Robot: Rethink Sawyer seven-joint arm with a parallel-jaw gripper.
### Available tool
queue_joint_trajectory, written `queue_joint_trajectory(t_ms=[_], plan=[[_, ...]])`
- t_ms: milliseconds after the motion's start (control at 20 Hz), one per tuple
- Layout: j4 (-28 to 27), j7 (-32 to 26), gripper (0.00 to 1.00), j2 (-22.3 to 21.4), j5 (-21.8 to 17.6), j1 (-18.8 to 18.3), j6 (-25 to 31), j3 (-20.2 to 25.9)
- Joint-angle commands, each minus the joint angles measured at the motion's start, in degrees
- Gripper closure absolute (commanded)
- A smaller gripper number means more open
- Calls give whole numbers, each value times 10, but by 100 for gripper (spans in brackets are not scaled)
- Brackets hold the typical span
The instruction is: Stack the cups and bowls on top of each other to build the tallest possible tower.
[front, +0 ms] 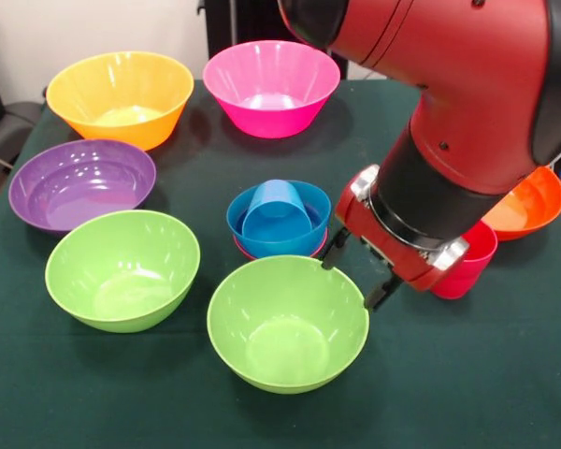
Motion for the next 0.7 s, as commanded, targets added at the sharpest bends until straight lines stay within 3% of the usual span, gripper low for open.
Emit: queue_joint_trajectory(t_ms=[50,700], plan=[[119,47,0,-17,-67,30,26,27],[206,52,0,-33,-96,43,-21,46]])
